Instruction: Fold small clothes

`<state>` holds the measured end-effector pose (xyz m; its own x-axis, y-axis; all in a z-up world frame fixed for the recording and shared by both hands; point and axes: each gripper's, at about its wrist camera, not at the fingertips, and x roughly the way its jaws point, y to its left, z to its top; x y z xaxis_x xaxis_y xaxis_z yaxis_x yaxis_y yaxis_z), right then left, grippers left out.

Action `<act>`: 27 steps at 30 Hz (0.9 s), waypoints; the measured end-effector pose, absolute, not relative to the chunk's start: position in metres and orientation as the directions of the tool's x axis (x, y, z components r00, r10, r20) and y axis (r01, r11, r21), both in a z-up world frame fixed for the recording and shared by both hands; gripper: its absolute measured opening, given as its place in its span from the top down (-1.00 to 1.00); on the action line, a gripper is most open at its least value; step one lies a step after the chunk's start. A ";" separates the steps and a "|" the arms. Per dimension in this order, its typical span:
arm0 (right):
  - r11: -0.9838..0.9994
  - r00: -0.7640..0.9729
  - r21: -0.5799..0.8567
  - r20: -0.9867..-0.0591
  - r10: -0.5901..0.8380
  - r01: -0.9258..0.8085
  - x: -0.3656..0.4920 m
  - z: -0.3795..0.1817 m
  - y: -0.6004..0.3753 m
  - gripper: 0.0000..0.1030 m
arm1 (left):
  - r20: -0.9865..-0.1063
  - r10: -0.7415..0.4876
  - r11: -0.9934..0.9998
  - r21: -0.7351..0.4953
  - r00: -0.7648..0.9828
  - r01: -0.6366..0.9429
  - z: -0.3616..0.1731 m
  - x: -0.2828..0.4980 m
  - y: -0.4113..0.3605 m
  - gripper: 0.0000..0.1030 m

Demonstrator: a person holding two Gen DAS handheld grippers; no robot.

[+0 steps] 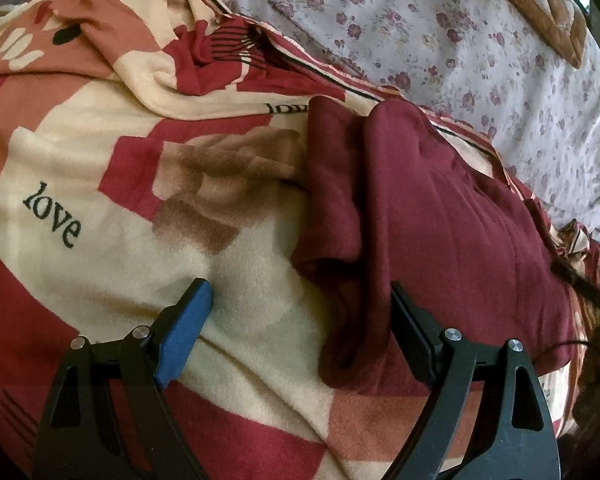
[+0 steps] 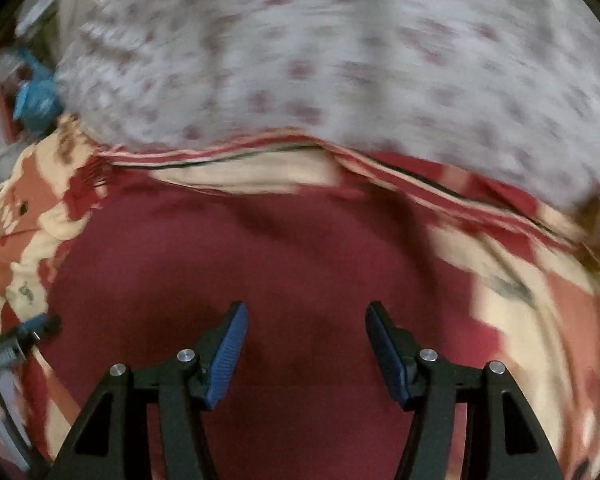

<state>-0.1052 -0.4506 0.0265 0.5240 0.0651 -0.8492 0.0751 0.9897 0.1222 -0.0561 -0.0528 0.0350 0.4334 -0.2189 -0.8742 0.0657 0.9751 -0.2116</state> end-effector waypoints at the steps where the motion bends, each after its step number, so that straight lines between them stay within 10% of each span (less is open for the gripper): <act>1: 0.990 0.506 0.113 -0.861 0.054 0.088 -0.110 0.022 -0.456 -0.13 | -0.874 -0.219 0.975 -0.211 0.434 0.066 0.035 -0.056 -0.053 -0.68; 27: 0.972 0.485 0.175 -0.871 0.079 0.156 -0.032 0.024 -0.436 -0.27 | -0.853 -0.234 0.967 -0.254 0.466 0.021 0.042 -0.055 -0.045 -0.68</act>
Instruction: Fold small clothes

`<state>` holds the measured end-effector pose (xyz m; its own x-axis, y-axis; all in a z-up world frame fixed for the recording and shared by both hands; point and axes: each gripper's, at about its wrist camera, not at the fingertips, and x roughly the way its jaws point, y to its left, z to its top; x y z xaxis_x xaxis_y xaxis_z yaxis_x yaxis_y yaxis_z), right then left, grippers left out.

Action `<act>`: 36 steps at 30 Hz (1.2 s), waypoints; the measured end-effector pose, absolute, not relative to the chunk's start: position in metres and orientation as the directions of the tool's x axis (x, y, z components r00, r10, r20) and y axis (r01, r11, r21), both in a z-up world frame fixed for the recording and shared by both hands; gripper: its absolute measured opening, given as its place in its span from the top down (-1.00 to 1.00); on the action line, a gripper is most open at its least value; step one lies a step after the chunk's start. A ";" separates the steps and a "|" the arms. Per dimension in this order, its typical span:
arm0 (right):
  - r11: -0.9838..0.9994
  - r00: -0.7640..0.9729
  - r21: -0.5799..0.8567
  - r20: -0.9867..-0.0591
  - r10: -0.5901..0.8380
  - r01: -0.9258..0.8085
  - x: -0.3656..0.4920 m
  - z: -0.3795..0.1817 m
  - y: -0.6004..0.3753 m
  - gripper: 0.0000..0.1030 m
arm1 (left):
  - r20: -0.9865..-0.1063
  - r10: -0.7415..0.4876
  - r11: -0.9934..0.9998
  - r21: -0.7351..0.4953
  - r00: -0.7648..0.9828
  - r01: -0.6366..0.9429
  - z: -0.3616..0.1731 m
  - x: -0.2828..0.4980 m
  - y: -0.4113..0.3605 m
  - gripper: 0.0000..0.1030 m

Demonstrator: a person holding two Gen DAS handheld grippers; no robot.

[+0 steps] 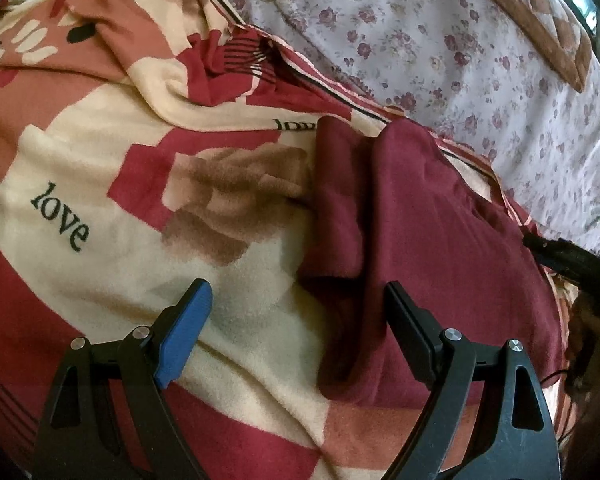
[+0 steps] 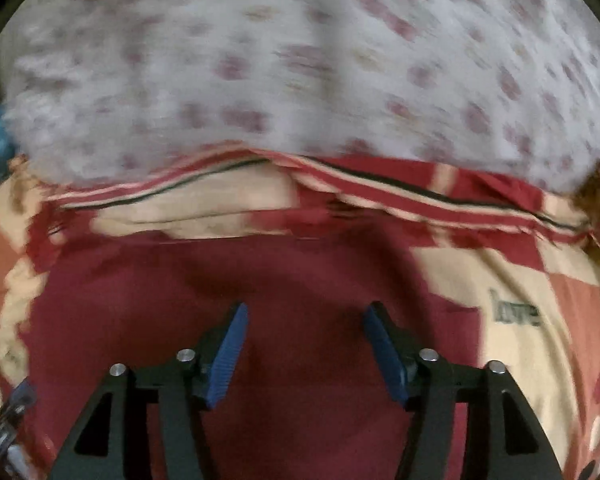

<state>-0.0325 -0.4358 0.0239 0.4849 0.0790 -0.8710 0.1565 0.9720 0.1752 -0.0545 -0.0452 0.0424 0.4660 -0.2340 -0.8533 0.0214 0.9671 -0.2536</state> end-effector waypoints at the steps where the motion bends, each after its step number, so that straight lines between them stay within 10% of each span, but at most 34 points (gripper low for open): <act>1: 0.973 0.489 0.201 -0.864 0.120 0.116 -0.033 0.028 -0.423 -0.37 | -0.854 -0.232 0.968 -0.250 0.467 0.024 0.042 -0.054 -0.045 -0.68; 11: 0.917 0.320 0.337 -0.863 0.391 -0.212 0.008 0.023 -0.250 -0.48 | -0.856 -0.251 0.962 -0.270 0.453 0.022 0.039 -0.056 -0.044 -0.68; 22: 0.948 0.273 0.125 -0.939 0.208 -0.294 0.051 -0.002 -0.167 -0.97 | -0.851 -0.268 0.954 -0.300 0.452 0.000 0.039 -0.050 -0.046 -0.71; 30: 0.920 0.316 0.226 -0.890 0.328 -0.319 0.038 0.018 -0.215 0.21 | -0.785 -0.357 0.923 -0.378 0.506 0.065 0.048 -0.047 -0.058 -0.70; 36: 0.901 0.305 0.318 -0.862 0.404 -0.296 0.031 0.022 -0.239 0.33 | -0.747 -0.513 0.858 -0.456 0.422 0.237 0.044 -0.048 -0.091 0.12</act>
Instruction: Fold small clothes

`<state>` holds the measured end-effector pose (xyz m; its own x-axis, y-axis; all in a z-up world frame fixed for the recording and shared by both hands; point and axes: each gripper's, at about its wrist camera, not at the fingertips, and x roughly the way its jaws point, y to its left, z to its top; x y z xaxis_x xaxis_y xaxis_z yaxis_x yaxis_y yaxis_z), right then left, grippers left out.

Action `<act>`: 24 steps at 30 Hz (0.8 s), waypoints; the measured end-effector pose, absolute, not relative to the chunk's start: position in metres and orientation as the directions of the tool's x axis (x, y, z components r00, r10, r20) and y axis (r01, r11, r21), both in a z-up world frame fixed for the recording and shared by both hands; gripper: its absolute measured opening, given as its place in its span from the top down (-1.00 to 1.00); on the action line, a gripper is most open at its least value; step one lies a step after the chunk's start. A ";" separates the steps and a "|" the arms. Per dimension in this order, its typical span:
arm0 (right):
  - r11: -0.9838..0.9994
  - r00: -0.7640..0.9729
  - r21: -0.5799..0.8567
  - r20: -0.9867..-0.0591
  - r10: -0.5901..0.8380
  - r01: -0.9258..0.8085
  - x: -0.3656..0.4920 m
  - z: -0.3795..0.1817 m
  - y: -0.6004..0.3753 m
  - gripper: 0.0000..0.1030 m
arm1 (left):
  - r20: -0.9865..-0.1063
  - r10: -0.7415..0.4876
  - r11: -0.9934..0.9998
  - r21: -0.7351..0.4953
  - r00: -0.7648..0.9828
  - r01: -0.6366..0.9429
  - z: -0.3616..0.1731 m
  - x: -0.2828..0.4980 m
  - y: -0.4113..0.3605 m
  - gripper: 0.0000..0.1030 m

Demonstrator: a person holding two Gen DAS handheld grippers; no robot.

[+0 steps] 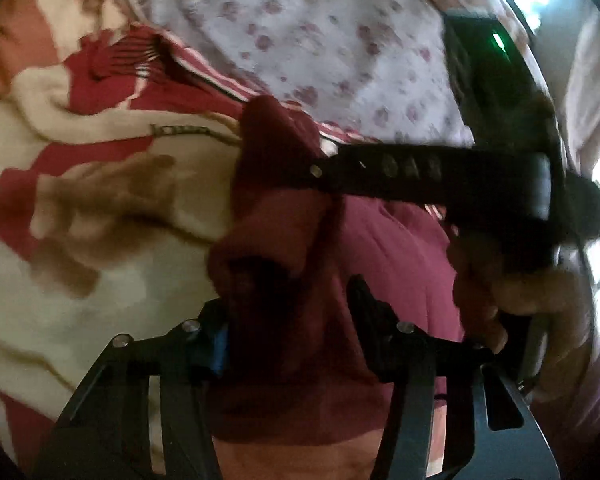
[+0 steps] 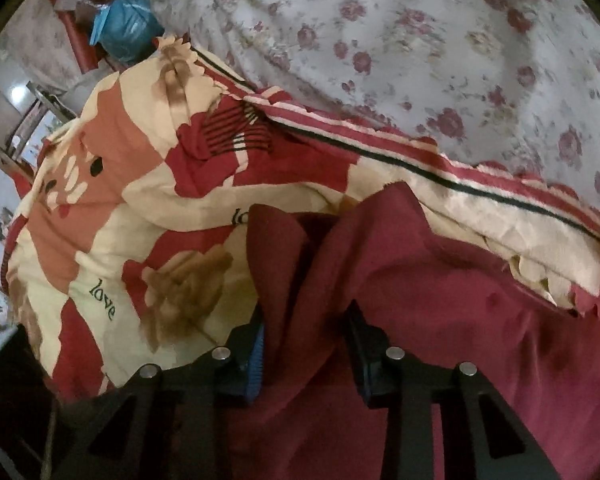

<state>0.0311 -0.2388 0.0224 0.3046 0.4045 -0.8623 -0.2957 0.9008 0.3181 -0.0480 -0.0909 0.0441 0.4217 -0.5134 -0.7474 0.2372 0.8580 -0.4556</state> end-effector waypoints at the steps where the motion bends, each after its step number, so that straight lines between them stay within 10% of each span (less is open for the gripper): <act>1: 0.898 0.300 0.329 -0.860 0.413 -0.293 0.032 0.023 -0.239 0.33 | -0.755 -0.498 0.867 -0.425 0.427 0.258 0.045 -0.051 -0.096 0.20; 5: 0.892 0.285 0.367 -0.854 0.435 -0.263 0.033 0.034 -0.243 0.17 | -0.738 -0.497 0.867 -0.400 0.456 0.297 0.052 -0.057 -0.101 0.27; 8: 0.885 0.279 0.388 -0.847 0.453 -0.258 0.036 0.042 -0.241 -0.57 | -0.735 -0.504 0.863 -0.409 0.454 0.296 0.054 -0.057 -0.100 0.27; 24: 0.916 0.199 0.177 -0.945 0.260 -0.359 0.064 0.004 -0.193 -0.55 | -0.752 -0.484 0.874 -0.388 0.448 0.293 0.053 -0.060 -0.101 0.27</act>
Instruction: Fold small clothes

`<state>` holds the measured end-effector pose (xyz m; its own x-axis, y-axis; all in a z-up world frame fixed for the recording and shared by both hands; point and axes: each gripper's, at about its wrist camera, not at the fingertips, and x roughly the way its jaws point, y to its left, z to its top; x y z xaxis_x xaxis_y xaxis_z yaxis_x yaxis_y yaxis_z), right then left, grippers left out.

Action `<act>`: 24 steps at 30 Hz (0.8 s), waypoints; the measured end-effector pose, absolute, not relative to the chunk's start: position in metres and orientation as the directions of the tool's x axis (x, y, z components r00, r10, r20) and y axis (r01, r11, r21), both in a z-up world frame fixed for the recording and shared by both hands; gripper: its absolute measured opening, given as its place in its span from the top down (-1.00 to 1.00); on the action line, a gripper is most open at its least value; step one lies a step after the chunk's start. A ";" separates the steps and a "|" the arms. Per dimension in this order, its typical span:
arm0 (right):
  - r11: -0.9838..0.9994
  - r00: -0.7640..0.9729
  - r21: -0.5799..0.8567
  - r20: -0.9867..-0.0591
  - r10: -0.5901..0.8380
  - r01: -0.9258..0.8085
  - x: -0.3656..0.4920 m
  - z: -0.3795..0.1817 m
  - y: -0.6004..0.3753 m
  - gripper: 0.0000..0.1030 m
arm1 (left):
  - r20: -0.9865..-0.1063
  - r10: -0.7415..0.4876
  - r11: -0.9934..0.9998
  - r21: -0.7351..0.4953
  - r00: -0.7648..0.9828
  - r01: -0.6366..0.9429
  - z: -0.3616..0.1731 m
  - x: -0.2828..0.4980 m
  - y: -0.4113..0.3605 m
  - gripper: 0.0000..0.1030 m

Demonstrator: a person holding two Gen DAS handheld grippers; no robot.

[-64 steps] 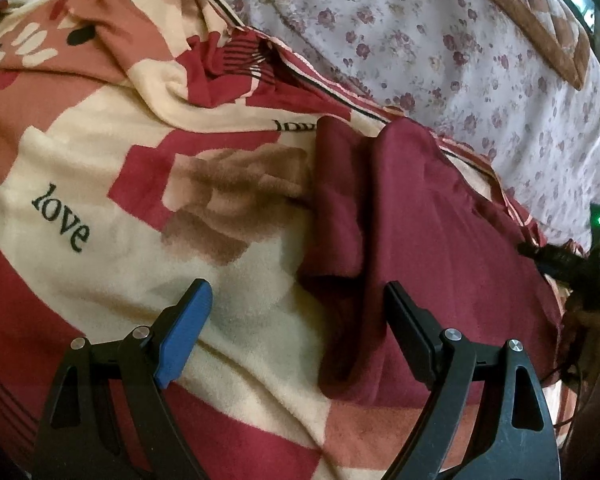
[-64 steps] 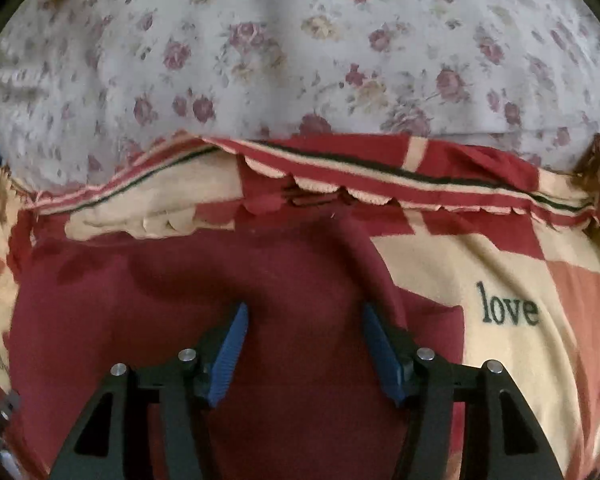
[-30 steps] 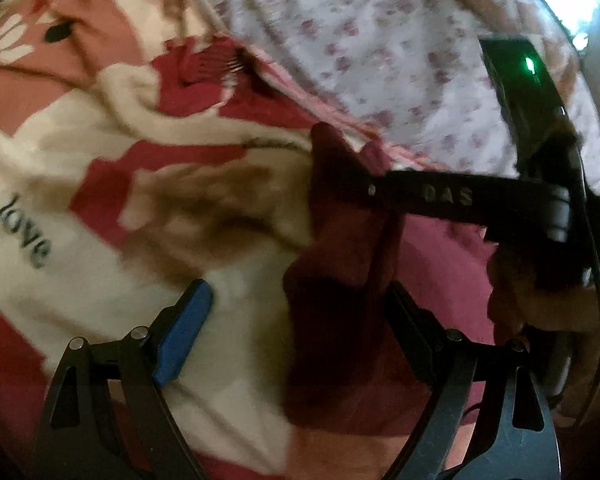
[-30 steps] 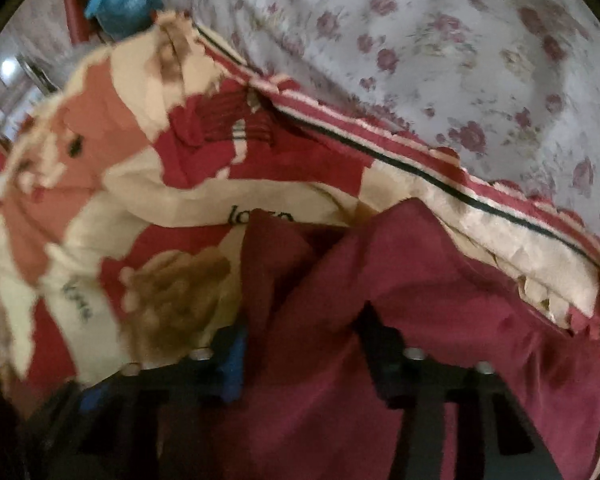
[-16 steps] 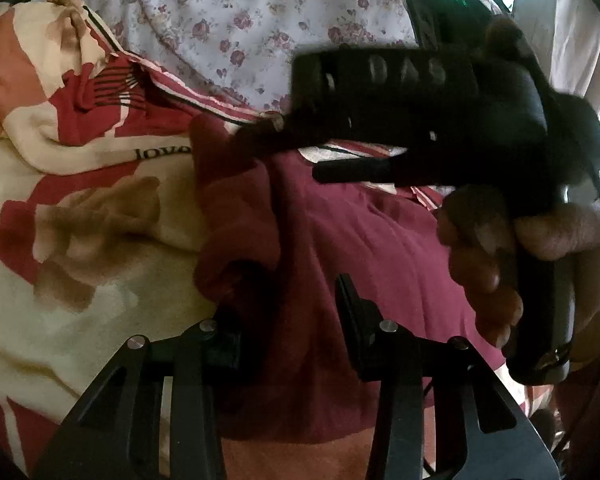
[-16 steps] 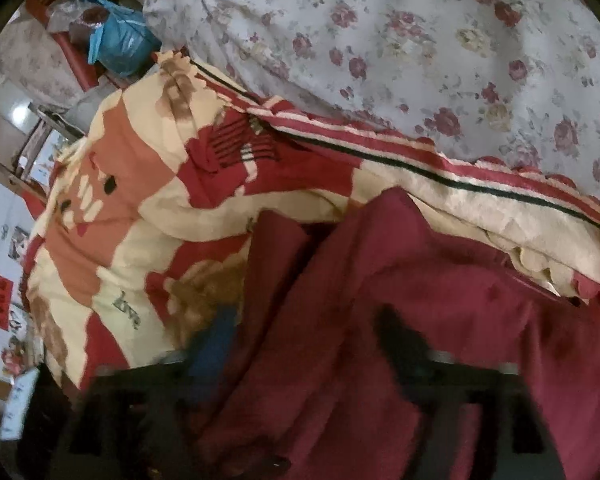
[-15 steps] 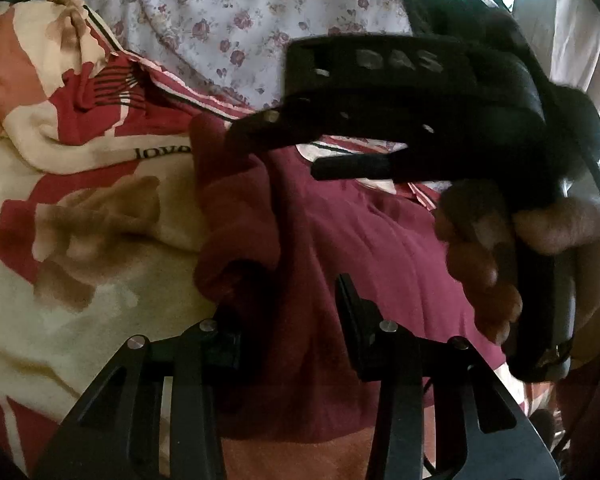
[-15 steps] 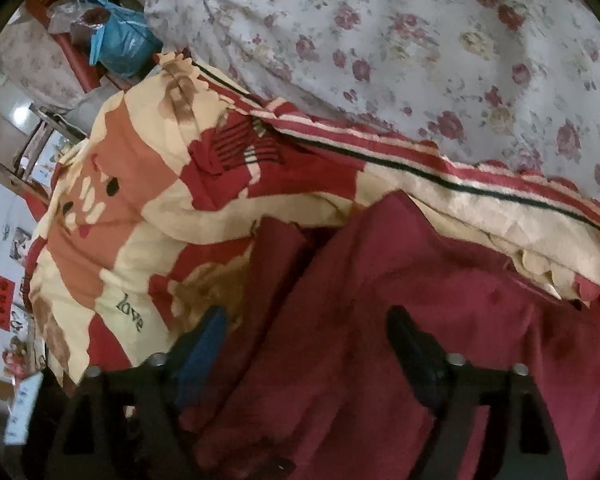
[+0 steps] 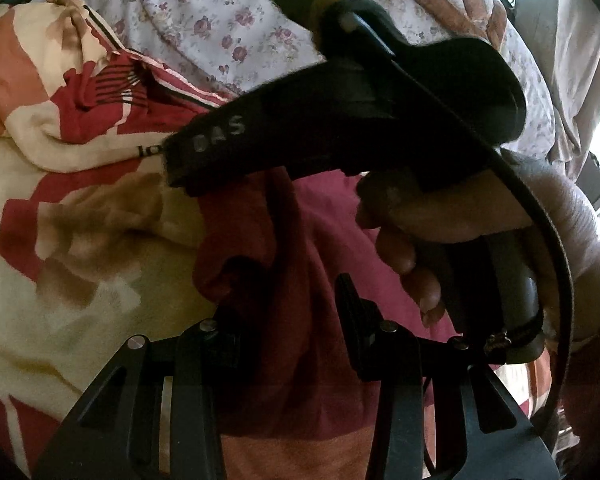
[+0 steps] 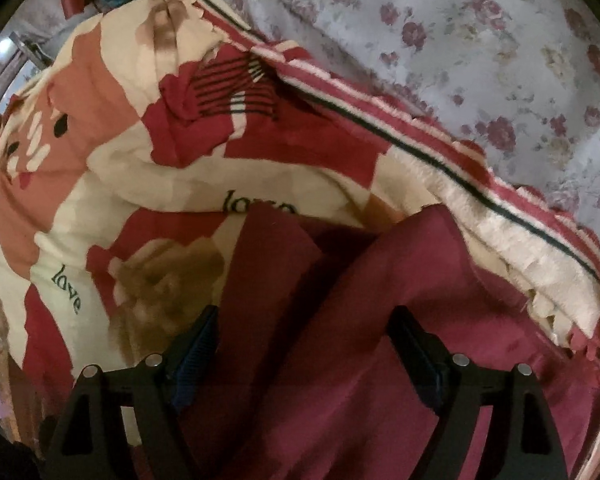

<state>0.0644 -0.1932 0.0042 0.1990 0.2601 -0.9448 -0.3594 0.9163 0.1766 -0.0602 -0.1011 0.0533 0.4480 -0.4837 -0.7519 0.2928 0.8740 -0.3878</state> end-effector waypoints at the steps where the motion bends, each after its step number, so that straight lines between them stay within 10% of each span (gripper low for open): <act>1: 0.917 0.208 0.174 -0.943 0.261 -0.359 0.064 0.004 -0.196 -0.35 | -0.754 -0.482 0.875 -0.387 0.447 0.291 0.053 -0.061 -0.101 0.27; 12: 0.901 0.264 0.281 -0.889 0.374 -0.331 0.045 0.007 -0.240 0.30 | -0.783 -0.457 0.889 -0.409 0.421 0.205 0.041 -0.057 -0.090 -0.06; 16: 0.895 0.294 0.313 -0.865 0.407 -0.319 0.037 0.015 -0.245 0.43 | -0.770 -0.484 0.875 -0.415 0.416 0.248 0.045 -0.062 -0.097 0.47; 24: 0.870 0.373 0.374 -0.794 0.479 -0.322 0.009 0.064 -0.291 0.49 | -0.720 -0.530 0.845 -0.404 0.449 0.350 0.091 -0.088 -0.127 0.61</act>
